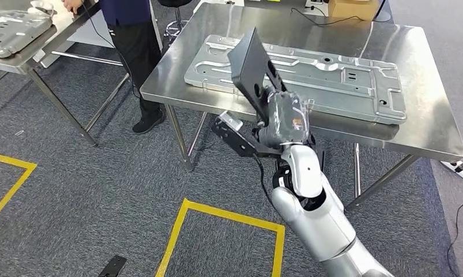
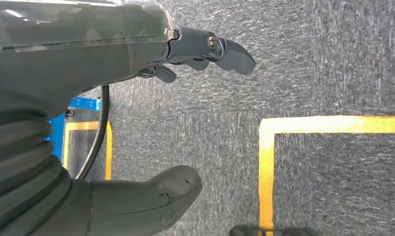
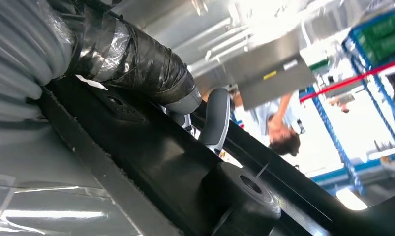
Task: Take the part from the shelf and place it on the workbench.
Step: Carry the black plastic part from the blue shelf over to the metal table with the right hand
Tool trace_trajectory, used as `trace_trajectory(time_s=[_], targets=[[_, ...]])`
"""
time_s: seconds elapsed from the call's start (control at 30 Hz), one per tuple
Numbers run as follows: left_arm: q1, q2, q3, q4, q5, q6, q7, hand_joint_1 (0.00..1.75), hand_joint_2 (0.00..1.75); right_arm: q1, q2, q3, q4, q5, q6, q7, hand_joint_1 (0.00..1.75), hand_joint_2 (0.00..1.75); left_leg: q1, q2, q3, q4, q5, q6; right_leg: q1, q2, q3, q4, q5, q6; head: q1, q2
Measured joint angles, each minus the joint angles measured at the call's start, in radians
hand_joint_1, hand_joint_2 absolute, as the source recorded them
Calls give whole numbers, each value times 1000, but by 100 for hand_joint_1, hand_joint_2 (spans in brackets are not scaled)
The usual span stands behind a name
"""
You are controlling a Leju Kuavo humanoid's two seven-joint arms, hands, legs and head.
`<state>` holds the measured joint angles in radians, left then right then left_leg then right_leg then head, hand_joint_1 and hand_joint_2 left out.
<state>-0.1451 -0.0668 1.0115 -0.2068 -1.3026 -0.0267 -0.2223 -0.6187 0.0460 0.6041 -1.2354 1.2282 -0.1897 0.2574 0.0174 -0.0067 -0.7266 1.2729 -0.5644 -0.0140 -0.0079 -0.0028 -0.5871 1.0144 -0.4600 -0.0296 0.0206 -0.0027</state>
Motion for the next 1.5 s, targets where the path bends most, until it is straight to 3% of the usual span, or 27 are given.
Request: trace_trajectory(time_s=[0.03, 0.07, 0.13, 0.2, 0.37, 0.43, 0.5, 0.53, 0.57, 0.6, 0.67, 0.73, 0.8, 0.9, 0.93, 1.0, 1.03, 1.07, 1.1, 1.17, 1.23, 1.37, 1.43, 1.5], targets=[[1, 0, -1, 0, 1, 0, 0, 0, 175, -3, -2, -5, 0, 7, -7, 4, 175, 175, 1, 0, -13, 27, -2, -3, 0, -1, 0, 1, -1, 0, 0, 0], [1, 0, -2, 0, 2, 0, 1, 0, 175, -4, -4, -11, -1, 14, -15, 8, 175, 175, 3, 1, -7, 17, 15, -4, 0, -1, 0, 3, -3, 2, 0, 0], [1, 0, -6, 0, 6, 0, 1, 0, 175, -8, -10, -26, -8, 28, -28, 17, 175, 175, 7, 4, 47, -97, 79, -6, -3, -2, 1, 12, -10, 8, 0, 0], [1, 0, -9, 0, 9, 0, 1, 0, 175, -17, -18, -45, -21, 42, -33, 23, 175, 175, 4, 7, 100, -202, 112, -2, 0, 0, -3, 24, -18, 18, 0, 0], [2, -1, -13, 0, 10, 0, 1, 0, 175, -44, -41, -74, -42, 57, -27, 27, 175, 175, 3, 4, 114, -232, 107, 30, 2, 0, -13, 44, -34, 37, 0, 0], [1, -1, -14, 0, 10, 0, 1, 0, 175, -53, -48, -81, -49, 60, -27, 27, 175, 175, 5, 4, 118, -237, 107, 43, -1, 1, -53, 127, -79, 45, 0, 0], [1, -1, -14, 0, 10, 0, 1, 0, 175, -56, -55, -83, -50, 62, -26, 29, 175, 175, 3, 3, 120, -237, 105, 49, -1, 2, -122, 253, -126, 49, 0, 0], [1, -1, -14, 0, 10, -1, 1, 0, 175, -56, -59, -83, -50, 63, -23, 30, 175, 175, 3, 2, 121, -236, 103, 51, -2, 2, -148, 290, -129, 50, 0, 0], [1, -1, -14, 0, 10, -1, 1, 0, 175, -58, -63, -84, -50, 65, -18, 32, 175, 175, 2, 0, 123, -236, 101, 51, -2, 2, -158, 297, -114, 49, 0, 0], [1, -1, -14, 0, 11, -2, 1, 0, 175, -60, -66, -86, -50, 66, -13, 33, 175, 175, 1, -1, 126, -236, 99, 51, -2, 2, -150, 267, -82, 46, 0, 0], [0, -1, -15, 0, 11, -4, 1, 0, 175, -73, -72, -90, -49, 69, -4, 35, 175, 175, 0, -5, 133, -236, 93, 47, 0, 3, -101, 147, -5, 36, 0, 0], [-2, -3, -15, 0, 11, -7, 2, 0, 175, -94, -80, -96, -44, 70, 5, 37, 175, 175, -3, -6, 133, -234, 88, 40, 6, 4, -63, 56, 25, 28, 0, 0], [-4, -4, -16, 0, 11, -10, 5, 0, 175, -112, -86, -105, -30, 69, 16, 39, 175, 175, -4, -6, 132, -236, 86, 31, 10, 4, -54, 31, 17, 24, 0, 0], [-6, -5, -17, 0, 11, -13, 8, 0, 175, -120, -94, -122, -3, 66, 21, 44, 175, 175, -2, -1, 125, -210, 66, 15, 0, 2, -33, 9, 17, 15, 0, 0], [-7, -5, -17, 0, 12, -13, 9, 0, 175, -122, -94, -125, 4, 66, 21, 44, 175, 175, 0, 0, 106, -170, 47, 10, -2, 1, -26, 5, 16, 11, 0, 0], [-8, -5, -17, 0, 12, -13, 10, 0, 175, -126, -95, -128, 24, 64, 21, 46, 175, 175, 1, 1, 38, -48, 6, 2, -2, 1, -18, 4, 10, 4, 0, 0], [-8, -5, -17, 0, 13, -13, 10, 0, 175, -126, -96, -130, 35, 63, 21, 48, 175, 175, 2, 1, 6, 0, -1, -2, -2, 2, -15, 6, 6, 4, 0, 0], [-8, -5, -17, 0, 13, -14, 11, 0, 175, -126, -97, -132, 47, 62, 21, 50, 175, 175, 3, 2, -13, 18, 9, -4, -3, 2, -12, 8, 0, 5, 0, 0], [-8, -5, -17, 0, 13, -14, 12, 0, 175, -126, -99, -135, 56, 61, 21, 52, 175, 175, 5, 2, -12, -1, 38, -5, -3, 3, -7, 10, -6, 7, 0, 0], [-9, -4, -17, 0, 13, -14, 12, 0, 175, -127, -100, -142, 69, 60, 19, 54, 175, 175, 6, 5, 31, -116, 113, -4, -4, 3, 7, 16, -21, 14, 0, 0], [-11, -3, -17, 0, 14, -14, 13, 0, 175, -132, -101, -148, 80, 60, 17, 54, 175, 175, 1, 6, 74, -207, 141, 4, 0, 4, 13, 22, -33, 25, 0, 0], [-13, -3, -20, 0, 14, -14, 14, 0, 175, -134, -103, -155, 94, 60, 14, 54, 175, 175, 0, 2, 96, -233, 127, 33, 1, 3, 15, 35, -38, 45, 0, 0], [-15, -3, -21, 0, 14, -14, 14, 0, 175, -138, -104, -159, 98, 60, 13, 54, 175, 175, 2, 1, 111, -240, 122, 45, -2, 3, -17, 102, -64, 53, 0, 0], [-16, -3, -22, 0, 14, -14, 14, 0, 175, -140, -107, -160, 103, 60, 13, 53, 175, 175, 1, 1, 121, -241, 113, 53, -4, 3, -92, 224, -109, 59, 0, 0]])
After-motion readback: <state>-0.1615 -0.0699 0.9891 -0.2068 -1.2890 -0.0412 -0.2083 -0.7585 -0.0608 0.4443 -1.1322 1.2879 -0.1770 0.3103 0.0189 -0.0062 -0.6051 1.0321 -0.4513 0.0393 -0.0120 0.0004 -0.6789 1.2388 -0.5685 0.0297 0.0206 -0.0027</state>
